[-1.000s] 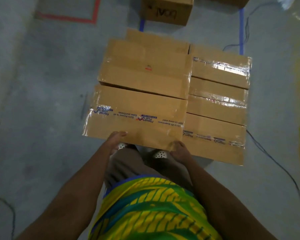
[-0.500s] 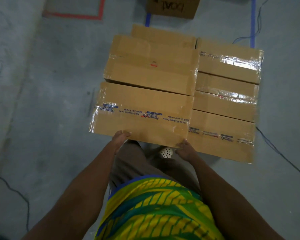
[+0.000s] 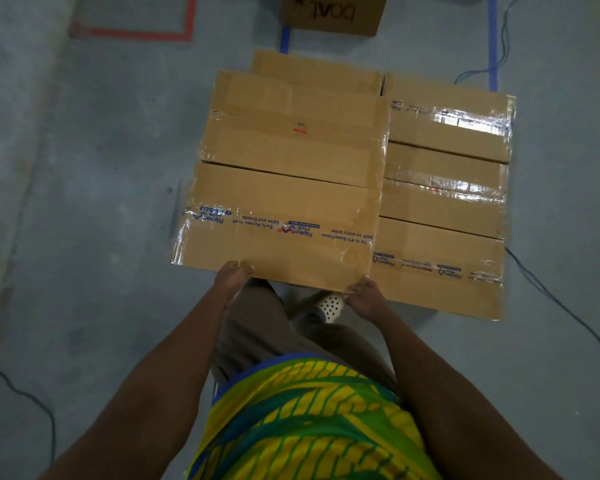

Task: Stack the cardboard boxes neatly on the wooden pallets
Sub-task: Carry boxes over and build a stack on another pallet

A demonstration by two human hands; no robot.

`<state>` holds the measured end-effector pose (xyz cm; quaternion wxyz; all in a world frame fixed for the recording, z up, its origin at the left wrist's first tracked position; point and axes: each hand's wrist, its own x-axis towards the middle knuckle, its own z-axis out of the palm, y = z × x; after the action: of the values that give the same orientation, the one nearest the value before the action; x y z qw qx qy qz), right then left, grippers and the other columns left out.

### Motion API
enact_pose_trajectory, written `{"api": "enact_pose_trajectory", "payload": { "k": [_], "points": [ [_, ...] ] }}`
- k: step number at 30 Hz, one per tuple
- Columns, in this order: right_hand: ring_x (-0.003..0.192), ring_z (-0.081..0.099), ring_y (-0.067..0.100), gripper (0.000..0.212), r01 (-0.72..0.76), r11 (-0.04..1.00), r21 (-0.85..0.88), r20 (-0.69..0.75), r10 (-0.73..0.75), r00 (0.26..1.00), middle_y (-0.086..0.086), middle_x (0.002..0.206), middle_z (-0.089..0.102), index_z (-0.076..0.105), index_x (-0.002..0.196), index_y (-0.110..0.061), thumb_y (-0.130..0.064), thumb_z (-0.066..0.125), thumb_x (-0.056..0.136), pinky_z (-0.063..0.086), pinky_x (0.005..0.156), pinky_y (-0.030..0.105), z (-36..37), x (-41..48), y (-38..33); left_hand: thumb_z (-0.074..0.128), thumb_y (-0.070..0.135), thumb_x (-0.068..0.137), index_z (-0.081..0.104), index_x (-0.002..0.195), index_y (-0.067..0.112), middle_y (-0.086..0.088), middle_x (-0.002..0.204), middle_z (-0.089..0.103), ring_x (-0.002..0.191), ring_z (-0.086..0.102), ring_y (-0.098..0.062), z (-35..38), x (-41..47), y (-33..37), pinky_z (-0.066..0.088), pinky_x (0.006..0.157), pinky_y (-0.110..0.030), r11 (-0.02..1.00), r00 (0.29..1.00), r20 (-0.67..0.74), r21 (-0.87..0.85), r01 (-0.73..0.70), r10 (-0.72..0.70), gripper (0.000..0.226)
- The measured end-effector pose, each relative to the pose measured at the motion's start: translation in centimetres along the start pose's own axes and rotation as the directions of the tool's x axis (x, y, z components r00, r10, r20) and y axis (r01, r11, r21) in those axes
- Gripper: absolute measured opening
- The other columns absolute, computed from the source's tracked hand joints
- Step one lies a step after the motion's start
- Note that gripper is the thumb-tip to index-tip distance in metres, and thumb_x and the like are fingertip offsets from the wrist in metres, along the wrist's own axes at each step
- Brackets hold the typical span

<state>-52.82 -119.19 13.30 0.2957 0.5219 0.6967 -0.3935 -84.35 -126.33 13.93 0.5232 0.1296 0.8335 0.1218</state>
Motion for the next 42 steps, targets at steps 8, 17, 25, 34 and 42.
{"api": "enact_pose_trajectory", "payload": {
  "k": [8, 17, 25, 34, 42],
  "points": [
    [0.138, 0.031, 0.035, 0.047, -0.132, 0.981, 0.142, -0.247, 0.164, 0.955, 0.014, 0.148, 0.036, 0.052, 0.138, -0.01, -0.029, 0.054, 0.095, 0.035, 0.109, 0.055, -7.2, 5.4, -5.1, 0.055, 0.032, 0.093, 0.049, 0.14, 0.01, -0.017, 0.145, 0.045, 0.135, 0.038, -0.037, -0.4, 4.7, 8.5, 0.034, 0.108, -0.05, 0.331, 0.864, 0.121, 0.891, -0.312, 0.489, 0.053],
    [0.152, 0.016, 0.026, 0.075, -0.149, 0.986, 0.069, -0.431, 0.164, 0.887, -0.002, 0.168, 0.013, 0.023, 0.159, -0.021, -0.022, 0.059, 0.093, 0.028, 0.114, 0.057, -14.8, 14.1, -3.4, 0.059, 0.025, 0.094, 0.014, 0.159, 0.009, -0.019, 0.165, 0.014, 0.146, 0.027, -0.04, -1.9, 14.3, 15.8, 0.032, 0.112, -0.055, 0.159, 0.741, 0.107, 0.947, -0.279, 0.663, 0.081],
    [0.155, 0.011, 0.028, 0.098, -0.15, 0.973, 0.177, -0.402, 0.21, 0.891, -0.011, 0.169, 0.009, 0.013, 0.162, -0.028, -0.054, 0.071, 0.087, 0.031, 0.113, 0.064, -13.0, 17.2, -0.7, 0.064, 0.015, 0.09, 0.006, 0.16, 0.005, -0.01, 0.169, 0.003, 0.156, 0.003, -0.026, -1.3, 16.7, 15.4, 0.005, 0.126, -0.044, 0.277, 0.77, 0.16, 0.872, -0.404, 0.617, 0.092],
    [0.148, 0.029, 0.029, 0.096, -0.205, 0.965, 0.161, -0.411, 0.255, 0.875, -0.017, 0.168, 0.008, 0.012, 0.161, -0.032, -0.056, 0.069, 0.088, 0.04, 0.109, 0.057, -13.2, 17.6, -1.1, 0.057, 0.0, 0.095, 0.004, 0.162, 0.013, -0.009, 0.169, -0.009, 0.156, -0.009, -0.028, -1.6, 17.9, 14.5, 0.003, 0.127, -0.041, 0.39, 0.719, 0.174, 0.743, -0.544, 0.673, 0.087],
    [0.156, 0.006, 0.028, 0.093, -0.286, 0.958, 0.034, -0.448, 0.27, 0.852, -0.005, 0.17, 0.013, 0.015, 0.162, -0.022, -0.05, 0.068, 0.091, 0.019, 0.122, 0.05, -13.4, 17.7, -2.6, 0.066, 0.081, 0.07, 0.006, 0.163, 0.019, -0.013, 0.169, -0.003, 0.155, -0.008, -0.034, -6.5, 19.5, 15.2, -0.006, 0.123, -0.048, 0.543, 0.832, -0.05, 0.779, -0.315, 0.553, 0.127]
  ]
}}
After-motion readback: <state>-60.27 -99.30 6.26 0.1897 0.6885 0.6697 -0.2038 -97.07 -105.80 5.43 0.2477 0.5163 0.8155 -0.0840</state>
